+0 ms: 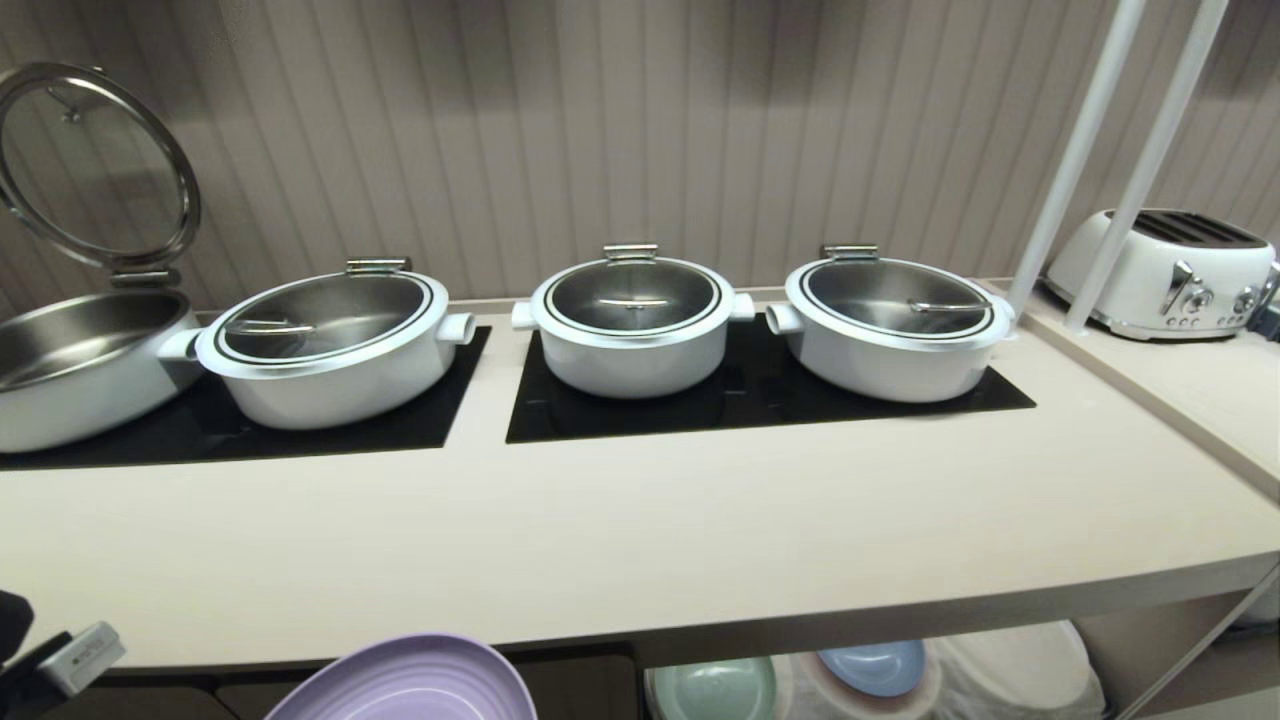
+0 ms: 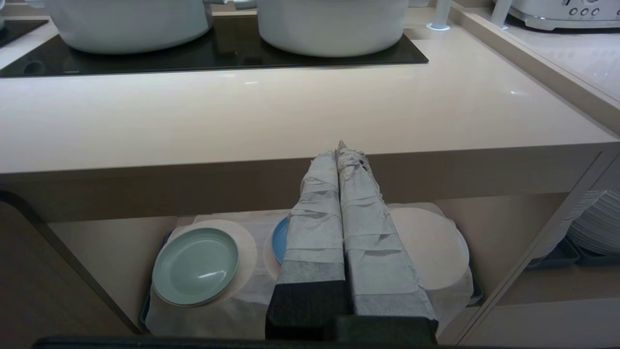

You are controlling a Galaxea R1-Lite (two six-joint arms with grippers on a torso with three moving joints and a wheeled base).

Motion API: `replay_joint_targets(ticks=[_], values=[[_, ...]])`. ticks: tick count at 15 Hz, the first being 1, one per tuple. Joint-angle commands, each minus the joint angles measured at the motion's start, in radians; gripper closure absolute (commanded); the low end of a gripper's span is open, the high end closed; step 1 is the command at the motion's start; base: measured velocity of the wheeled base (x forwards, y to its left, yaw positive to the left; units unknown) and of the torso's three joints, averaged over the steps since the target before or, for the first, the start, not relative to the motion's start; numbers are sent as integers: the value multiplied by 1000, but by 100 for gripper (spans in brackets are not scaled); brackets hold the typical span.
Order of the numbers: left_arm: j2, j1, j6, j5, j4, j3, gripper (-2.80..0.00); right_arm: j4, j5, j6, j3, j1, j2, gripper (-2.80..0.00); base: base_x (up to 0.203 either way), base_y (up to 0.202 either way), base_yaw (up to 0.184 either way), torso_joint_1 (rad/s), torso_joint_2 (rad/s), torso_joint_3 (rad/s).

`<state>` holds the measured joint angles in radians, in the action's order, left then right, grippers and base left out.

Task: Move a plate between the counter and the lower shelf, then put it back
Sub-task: Put the plate in the cupboard

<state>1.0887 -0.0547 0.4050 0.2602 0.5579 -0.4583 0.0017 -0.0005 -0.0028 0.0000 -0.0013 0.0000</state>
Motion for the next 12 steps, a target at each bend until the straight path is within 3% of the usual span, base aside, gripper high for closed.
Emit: replay_joint_targets(ticks=[1,12], values=[[0,1,3,4,3,1,0,0,-1,0,0,1,0,0,0,0,0,0,0,0],[-18,32,-9,1,0,-8,0,0,-1,0,0,1,0,0,0,0,0,0,0,0]])
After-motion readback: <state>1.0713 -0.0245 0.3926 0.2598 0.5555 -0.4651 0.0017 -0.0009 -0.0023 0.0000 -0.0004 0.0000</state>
